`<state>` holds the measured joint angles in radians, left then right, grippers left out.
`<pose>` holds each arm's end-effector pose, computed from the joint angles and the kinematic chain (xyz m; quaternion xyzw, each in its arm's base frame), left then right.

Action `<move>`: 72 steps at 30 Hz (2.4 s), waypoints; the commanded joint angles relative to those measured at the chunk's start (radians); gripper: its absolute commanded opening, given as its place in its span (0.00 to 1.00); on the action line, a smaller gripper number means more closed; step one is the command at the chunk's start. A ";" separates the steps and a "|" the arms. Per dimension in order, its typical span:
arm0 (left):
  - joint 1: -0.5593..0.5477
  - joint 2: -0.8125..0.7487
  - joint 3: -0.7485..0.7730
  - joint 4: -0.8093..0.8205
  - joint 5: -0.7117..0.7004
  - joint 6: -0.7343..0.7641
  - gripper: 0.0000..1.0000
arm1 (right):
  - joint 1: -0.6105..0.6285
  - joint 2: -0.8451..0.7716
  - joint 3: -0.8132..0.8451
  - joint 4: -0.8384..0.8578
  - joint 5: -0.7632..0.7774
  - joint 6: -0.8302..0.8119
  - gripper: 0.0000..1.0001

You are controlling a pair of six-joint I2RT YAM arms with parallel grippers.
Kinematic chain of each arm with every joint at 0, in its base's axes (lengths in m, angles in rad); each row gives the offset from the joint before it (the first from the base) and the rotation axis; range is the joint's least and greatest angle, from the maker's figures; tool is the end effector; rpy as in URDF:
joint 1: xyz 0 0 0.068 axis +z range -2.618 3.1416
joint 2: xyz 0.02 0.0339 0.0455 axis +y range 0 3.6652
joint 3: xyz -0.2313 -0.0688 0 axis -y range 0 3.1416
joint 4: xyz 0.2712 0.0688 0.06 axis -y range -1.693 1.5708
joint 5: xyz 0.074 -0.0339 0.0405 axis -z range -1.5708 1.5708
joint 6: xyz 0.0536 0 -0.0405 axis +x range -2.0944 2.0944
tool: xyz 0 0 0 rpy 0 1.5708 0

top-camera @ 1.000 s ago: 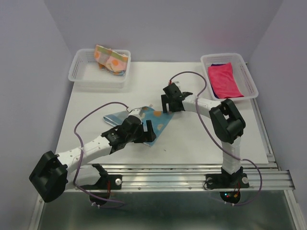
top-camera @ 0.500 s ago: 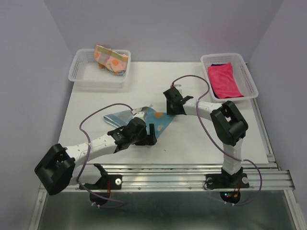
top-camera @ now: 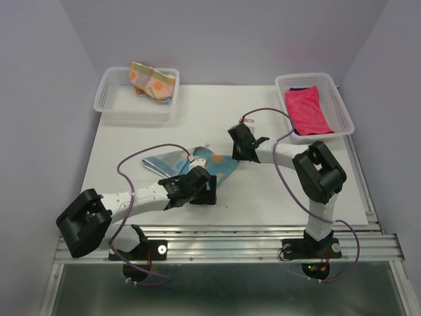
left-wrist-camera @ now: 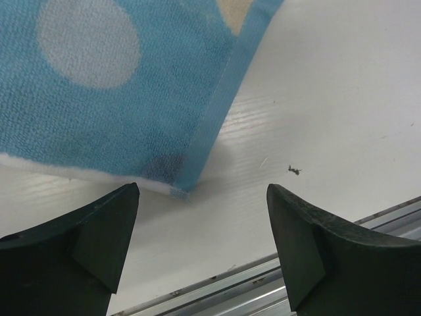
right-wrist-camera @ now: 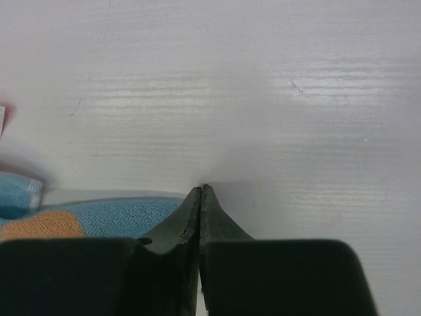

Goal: Fold and stack the towels
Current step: Flatten out the crumpled towel

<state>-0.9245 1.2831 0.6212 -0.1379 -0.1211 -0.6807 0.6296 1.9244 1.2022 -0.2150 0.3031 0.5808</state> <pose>0.1821 -0.2307 0.1247 0.0899 0.9208 -0.2310 0.3011 0.3468 0.2328 0.0954 0.0241 0.9402 0.0572 0.3349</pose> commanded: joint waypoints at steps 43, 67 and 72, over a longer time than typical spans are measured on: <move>-0.183 0.299 0.221 -0.367 -0.349 -0.301 0.00 | 0.010 -0.212 -0.259 0.121 -0.078 0.004 0.01; -0.177 -0.315 0.735 -0.074 -0.373 0.296 0.00 | 0.009 -0.881 0.042 0.036 0.108 -0.199 0.01; -0.177 -0.327 0.827 -0.042 -0.292 0.362 0.00 | 0.010 -0.910 0.143 -0.004 0.064 -0.214 0.01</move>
<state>-1.1042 0.9859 1.3655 -0.2501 -0.4496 -0.3954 0.6300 1.0363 1.2400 -0.1917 0.3782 0.3977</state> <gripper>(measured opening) 0.030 0.014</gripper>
